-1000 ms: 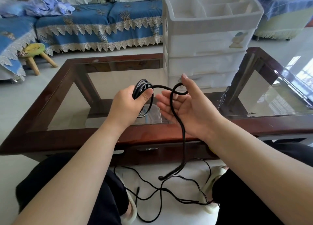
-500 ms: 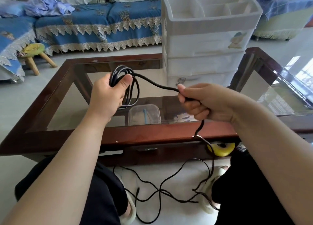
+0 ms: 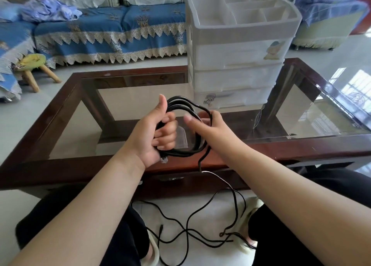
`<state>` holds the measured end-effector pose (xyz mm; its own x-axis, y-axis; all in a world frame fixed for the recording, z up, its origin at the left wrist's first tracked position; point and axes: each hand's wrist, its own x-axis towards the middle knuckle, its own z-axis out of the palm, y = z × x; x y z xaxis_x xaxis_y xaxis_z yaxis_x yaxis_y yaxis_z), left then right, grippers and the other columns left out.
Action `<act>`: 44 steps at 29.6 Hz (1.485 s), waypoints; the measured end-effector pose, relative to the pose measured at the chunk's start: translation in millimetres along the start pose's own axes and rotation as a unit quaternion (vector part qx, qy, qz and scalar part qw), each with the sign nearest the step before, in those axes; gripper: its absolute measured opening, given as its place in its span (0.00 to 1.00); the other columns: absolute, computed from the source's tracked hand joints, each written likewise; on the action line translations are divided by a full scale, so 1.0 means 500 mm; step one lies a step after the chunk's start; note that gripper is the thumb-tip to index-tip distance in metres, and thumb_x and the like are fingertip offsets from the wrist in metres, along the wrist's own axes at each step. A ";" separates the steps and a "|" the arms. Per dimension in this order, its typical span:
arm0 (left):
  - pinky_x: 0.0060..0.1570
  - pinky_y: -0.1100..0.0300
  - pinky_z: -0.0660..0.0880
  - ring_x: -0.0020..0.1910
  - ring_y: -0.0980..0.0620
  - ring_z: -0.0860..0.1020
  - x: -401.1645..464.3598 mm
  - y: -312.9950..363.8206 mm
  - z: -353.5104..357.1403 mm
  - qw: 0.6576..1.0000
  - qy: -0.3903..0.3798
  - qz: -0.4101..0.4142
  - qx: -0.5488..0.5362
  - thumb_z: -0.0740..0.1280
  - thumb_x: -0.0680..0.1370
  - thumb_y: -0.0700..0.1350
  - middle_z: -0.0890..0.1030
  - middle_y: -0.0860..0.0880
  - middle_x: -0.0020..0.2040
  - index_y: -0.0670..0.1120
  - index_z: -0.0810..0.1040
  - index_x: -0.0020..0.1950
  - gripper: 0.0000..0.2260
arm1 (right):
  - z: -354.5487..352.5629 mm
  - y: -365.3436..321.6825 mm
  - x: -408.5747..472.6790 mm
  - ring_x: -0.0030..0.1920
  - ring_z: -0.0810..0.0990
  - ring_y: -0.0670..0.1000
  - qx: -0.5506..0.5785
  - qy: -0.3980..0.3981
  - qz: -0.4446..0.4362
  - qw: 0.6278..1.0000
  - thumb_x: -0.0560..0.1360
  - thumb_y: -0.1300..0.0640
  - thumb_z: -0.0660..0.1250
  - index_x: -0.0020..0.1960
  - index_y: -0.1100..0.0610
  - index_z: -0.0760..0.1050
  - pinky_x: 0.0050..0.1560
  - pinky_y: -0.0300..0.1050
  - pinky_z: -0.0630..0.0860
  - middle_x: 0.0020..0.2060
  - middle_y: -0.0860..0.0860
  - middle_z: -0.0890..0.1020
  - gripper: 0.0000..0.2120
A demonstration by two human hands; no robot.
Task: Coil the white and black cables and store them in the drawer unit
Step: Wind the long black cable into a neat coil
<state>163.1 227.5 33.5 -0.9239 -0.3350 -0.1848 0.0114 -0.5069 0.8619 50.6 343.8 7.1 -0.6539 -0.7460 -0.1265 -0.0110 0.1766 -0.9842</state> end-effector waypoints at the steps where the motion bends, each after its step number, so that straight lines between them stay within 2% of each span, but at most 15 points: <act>1: 0.18 0.65 0.52 0.16 0.59 0.55 0.000 -0.002 0.001 1.000 -0.014 -0.005 -0.003 0.56 0.76 0.63 0.59 0.54 0.20 0.47 0.63 0.32 0.21 | 0.001 0.006 0.001 0.47 0.81 0.47 0.008 -0.014 0.000 1.000 0.69 0.41 0.72 0.58 0.56 0.72 0.46 0.40 0.77 0.48 0.51 0.81 0.26; 2: 0.19 0.64 0.51 0.16 0.59 0.55 0.000 -0.004 0.002 0.999 -0.028 -0.012 -0.009 0.55 0.76 0.62 0.59 0.53 0.20 0.47 0.64 0.32 0.22 | 0.002 0.011 0.003 0.44 0.82 0.48 0.048 -0.031 0.005 0.998 0.71 0.47 0.72 0.55 0.58 0.75 0.46 0.41 0.78 0.45 0.53 0.82 0.19; 4: 0.20 0.64 0.52 0.16 0.59 0.56 0.001 -0.004 0.003 0.998 -0.052 -0.027 -0.028 0.52 0.79 0.62 0.59 0.53 0.21 0.47 0.64 0.33 0.23 | 0.007 0.005 0.001 0.32 0.78 0.47 0.174 -0.060 0.036 0.982 0.75 0.55 0.69 0.42 0.58 0.76 0.36 0.37 0.76 0.34 0.52 0.78 0.06; 7: 0.19 0.65 0.57 0.16 0.58 0.59 0.002 0.000 0.004 0.998 -0.057 -0.019 -0.034 0.49 0.80 0.62 0.62 0.53 0.21 0.46 0.64 0.34 0.23 | 0.005 -0.001 0.002 0.26 0.69 0.44 0.254 -0.094 0.050 0.961 0.72 0.51 0.68 0.34 0.54 0.71 0.24 0.33 0.66 0.26 0.48 0.73 0.12; 11: 0.18 0.66 0.60 0.15 0.59 0.61 -0.002 0.000 0.007 0.997 -0.039 -0.018 -0.067 0.48 0.80 0.63 0.63 0.53 0.19 0.46 0.64 0.35 0.23 | 0.010 -0.009 -0.005 0.22 0.67 0.45 0.287 -0.079 0.026 0.954 0.68 0.41 0.64 0.38 0.57 0.69 0.17 0.33 0.60 0.23 0.49 0.69 0.18; 13: 0.18 0.66 0.56 0.13 0.59 0.58 -0.003 0.002 0.006 0.996 -0.037 -0.027 -0.083 0.50 0.79 0.63 0.61 0.54 0.17 0.46 0.65 0.35 0.24 | 0.009 -0.008 -0.006 0.22 0.70 0.47 0.250 -0.054 0.016 0.967 0.70 0.37 0.62 0.40 0.58 0.72 0.18 0.35 0.62 0.23 0.50 0.72 0.23; 18: 0.18 0.65 0.50 0.12 0.59 0.55 -0.005 0.002 0.008 0.996 -0.017 -0.073 -0.057 0.49 0.73 0.71 0.59 0.54 0.15 0.47 0.66 0.30 0.29 | 0.007 -0.008 -0.005 0.23 0.76 0.53 0.201 0.075 -0.063 0.975 0.81 0.46 0.54 0.42 0.60 0.73 0.27 0.42 0.75 0.27 0.57 0.80 0.20; 23: 0.18 0.65 0.50 0.13 0.59 0.55 -0.008 -0.001 0.010 0.996 -0.006 -0.077 -0.034 0.51 0.75 0.70 0.58 0.54 0.16 0.47 0.65 0.30 0.28 | 0.000 -0.018 -0.006 0.27 0.81 0.57 0.190 0.129 -0.101 0.968 0.80 0.44 0.54 0.46 0.57 0.75 0.26 0.45 0.75 0.35 0.58 0.82 0.19; 27: 0.20 0.64 0.50 0.15 0.60 0.55 -0.010 0.003 0.004 0.998 -0.021 -0.054 -0.035 0.58 0.78 0.59 0.59 0.55 0.18 0.47 0.66 0.32 0.21 | -0.008 -0.025 -0.004 0.31 0.84 0.57 0.180 0.126 -0.089 0.971 0.80 0.44 0.53 0.48 0.57 0.75 0.26 0.43 0.71 0.34 0.53 0.83 0.19; 30: 0.20 0.64 0.50 0.16 0.60 0.57 -0.010 0.006 -0.003 0.997 -0.046 -0.032 -0.058 0.57 0.78 0.54 0.60 0.55 0.20 0.47 0.67 0.34 0.16 | -0.003 -0.021 0.001 0.34 0.84 0.58 0.189 0.097 -0.054 0.976 0.80 0.43 0.53 0.48 0.58 0.76 0.37 0.53 0.77 0.36 0.54 0.85 0.21; 32: 0.20 0.65 0.51 0.16 0.60 0.56 -0.009 0.006 -0.004 0.997 -0.030 -0.019 -0.065 0.56 0.80 0.55 0.60 0.55 0.21 0.47 0.66 0.35 0.17 | 0.009 -0.011 0.000 0.34 0.83 0.57 0.185 0.083 -0.029 0.979 0.80 0.42 0.52 0.48 0.58 0.77 0.45 0.59 0.78 0.38 0.57 0.85 0.22; 34: 0.20 0.66 0.52 0.17 0.60 0.56 -0.005 0.001 0.000 0.999 0.005 -0.004 -0.048 0.53 0.82 0.57 0.60 0.54 0.22 0.47 0.66 0.35 0.19 | 0.021 0.004 0.004 0.35 0.83 0.55 0.149 0.087 0.000 0.985 0.80 0.40 0.50 0.51 0.57 0.78 0.50 0.58 0.78 0.39 0.56 0.86 0.25; 38: 0.20 0.66 0.59 0.17 0.58 0.59 0.003 -0.022 0.015 0.998 0.035 0.043 0.007 0.49 0.82 0.58 0.65 0.52 0.23 0.46 0.66 0.37 0.21 | 0.031 0.012 0.013 0.47 0.84 0.56 0.165 0.064 0.078 0.981 0.79 0.37 0.49 0.55 0.58 0.79 0.54 0.58 0.79 0.43 0.54 0.86 0.30; 41: 0.21 0.65 0.64 0.17 0.56 0.65 0.005 -0.034 0.027 0.998 0.021 0.057 -0.015 0.49 0.81 0.58 0.69 0.49 0.23 0.45 0.65 0.38 0.21 | 0.036 0.007 0.011 0.38 0.82 0.55 0.241 0.092 0.097 0.961 0.79 0.39 0.53 0.52 0.62 0.80 0.37 0.49 0.82 0.37 0.55 0.82 0.28; 44: 0.19 0.65 0.61 0.15 0.57 0.61 0.003 -0.039 0.031 0.998 0.007 0.057 -0.025 0.48 0.81 0.59 0.65 0.51 0.19 0.45 0.66 0.38 0.21 | 0.049 0.011 0.004 0.23 0.69 0.47 0.270 0.133 0.069 0.951 0.80 0.42 0.55 0.43 0.60 0.79 0.24 0.40 0.71 0.27 0.52 0.72 0.25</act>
<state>155.7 249.3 23.9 -0.9097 -0.4047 -0.0934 0.1366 -0.5038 0.8530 67.8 327.4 -1.4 -0.7899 -0.5382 -0.2939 0.4323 -0.1489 -0.8893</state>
